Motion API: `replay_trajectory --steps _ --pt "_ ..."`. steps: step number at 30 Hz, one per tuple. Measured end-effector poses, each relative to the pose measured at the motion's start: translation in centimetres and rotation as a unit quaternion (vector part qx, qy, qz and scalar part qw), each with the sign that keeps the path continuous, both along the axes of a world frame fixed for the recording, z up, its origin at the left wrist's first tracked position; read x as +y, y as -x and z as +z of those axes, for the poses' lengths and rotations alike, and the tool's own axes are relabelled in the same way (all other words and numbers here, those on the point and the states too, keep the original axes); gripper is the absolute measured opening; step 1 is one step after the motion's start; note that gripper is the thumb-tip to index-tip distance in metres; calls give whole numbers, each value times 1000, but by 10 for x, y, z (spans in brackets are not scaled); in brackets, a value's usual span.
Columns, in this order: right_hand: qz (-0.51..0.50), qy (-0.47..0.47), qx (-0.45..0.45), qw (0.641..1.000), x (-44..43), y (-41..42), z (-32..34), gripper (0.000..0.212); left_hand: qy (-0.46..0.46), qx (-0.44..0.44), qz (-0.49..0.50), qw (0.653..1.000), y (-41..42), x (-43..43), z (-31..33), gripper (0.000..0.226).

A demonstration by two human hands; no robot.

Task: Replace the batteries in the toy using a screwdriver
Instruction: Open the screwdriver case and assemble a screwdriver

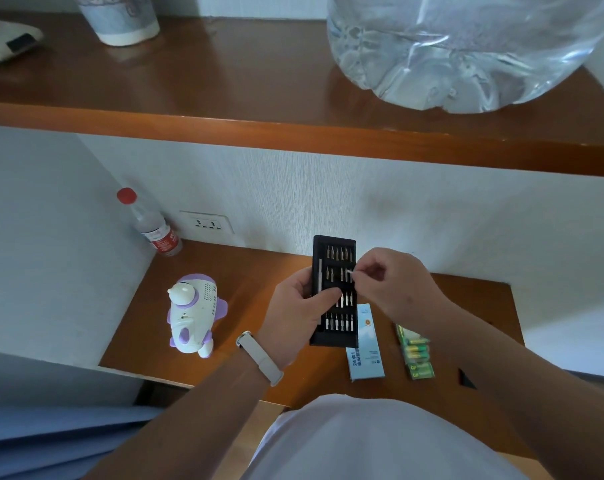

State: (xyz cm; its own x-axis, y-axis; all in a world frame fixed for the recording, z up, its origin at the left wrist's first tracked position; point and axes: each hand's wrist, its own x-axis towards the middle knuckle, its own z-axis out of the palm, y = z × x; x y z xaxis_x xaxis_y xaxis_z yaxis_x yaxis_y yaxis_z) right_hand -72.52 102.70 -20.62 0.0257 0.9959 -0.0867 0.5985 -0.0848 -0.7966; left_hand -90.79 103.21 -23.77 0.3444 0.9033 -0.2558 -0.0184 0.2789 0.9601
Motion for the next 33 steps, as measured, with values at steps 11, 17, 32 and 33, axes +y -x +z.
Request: replay_trajectory --steps 11,17,32,33 --pt "-172 197 557 788 -11 8 -39 26 7 7 4 1000 1 5 0 29" --pt "-202 232 593 744 -13 17 -33 19 0 18 3 1000 2 6 -3 35" --pt "-112 175 505 838 -14 25 -35 18 -12 49 29 998 -13 5 -4 51" --pt "-115 174 499 841 -14 24 -35 17 -20 55 34 998 -12 7 -4 56"
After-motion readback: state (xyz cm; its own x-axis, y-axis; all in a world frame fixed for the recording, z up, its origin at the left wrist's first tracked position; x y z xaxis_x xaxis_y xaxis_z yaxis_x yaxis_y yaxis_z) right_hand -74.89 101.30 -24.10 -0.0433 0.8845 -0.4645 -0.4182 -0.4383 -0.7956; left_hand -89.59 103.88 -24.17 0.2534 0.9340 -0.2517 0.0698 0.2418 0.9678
